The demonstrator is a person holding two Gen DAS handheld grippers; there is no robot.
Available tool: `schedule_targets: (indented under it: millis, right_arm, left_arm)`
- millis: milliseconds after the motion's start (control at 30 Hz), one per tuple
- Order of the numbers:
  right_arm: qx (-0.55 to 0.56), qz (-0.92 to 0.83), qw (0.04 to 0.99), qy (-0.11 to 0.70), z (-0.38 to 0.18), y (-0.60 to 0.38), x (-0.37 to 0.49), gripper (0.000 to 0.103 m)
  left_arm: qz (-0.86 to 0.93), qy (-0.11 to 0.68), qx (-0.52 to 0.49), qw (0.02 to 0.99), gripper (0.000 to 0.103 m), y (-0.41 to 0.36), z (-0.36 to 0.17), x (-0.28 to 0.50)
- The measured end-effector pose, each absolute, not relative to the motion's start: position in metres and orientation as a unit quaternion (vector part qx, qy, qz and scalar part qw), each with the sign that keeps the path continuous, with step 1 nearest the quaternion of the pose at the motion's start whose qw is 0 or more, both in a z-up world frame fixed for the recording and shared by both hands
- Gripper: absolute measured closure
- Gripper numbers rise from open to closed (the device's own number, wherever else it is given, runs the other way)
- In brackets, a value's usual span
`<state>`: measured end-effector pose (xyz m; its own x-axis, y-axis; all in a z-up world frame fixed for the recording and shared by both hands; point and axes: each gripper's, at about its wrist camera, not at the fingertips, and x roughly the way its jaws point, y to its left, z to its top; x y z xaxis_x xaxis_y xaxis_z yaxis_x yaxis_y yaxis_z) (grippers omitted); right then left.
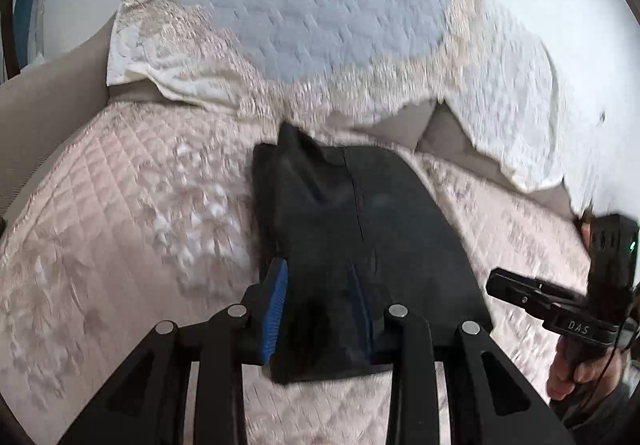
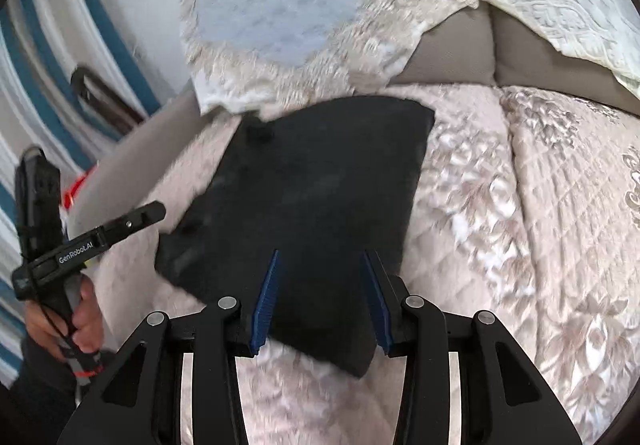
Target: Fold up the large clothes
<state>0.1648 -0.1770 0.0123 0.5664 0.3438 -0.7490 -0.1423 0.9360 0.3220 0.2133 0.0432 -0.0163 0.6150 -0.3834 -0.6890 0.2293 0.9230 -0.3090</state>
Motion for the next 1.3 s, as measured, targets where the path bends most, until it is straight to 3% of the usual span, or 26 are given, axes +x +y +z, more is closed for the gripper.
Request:
schedule_targets:
  millis: [167,633,700,1000,1300]
  right_arm:
    - [0.088,0.129,0.866,0.475,-0.018,-0.166,0.171,0.066]
    - [0.059,0.119,0.885,0.446,0.029,-0.162,0.118,0.062]
    - [0.059,0.116,0.889,0.439,0.035,-0.162,0.109,0.056]
    - [0.057,0.106,0.895,0.430,0.045,-0.159,0.068,0.047]
    - [0.044,0.087,0.888,0.450,0.028,-0.156,0.056,0.047]
  left_arm:
    - [-0.144,0.454,-0.095,0.874,0.069,0.041,-0.062,0.228]
    - [-0.111,0.436,-0.063,0.891,0.069,0.029,-0.009,0.180]
    - [-0.107,0.437,-0.054,0.892,0.065,0.025,-0.005,0.168]
    - [-0.089,0.430,-0.026,0.898,0.050,0.018,-0.001,0.125]
    - [-0.071,0.453,-0.014,0.889,0.049,0.017,-0.020,0.117]
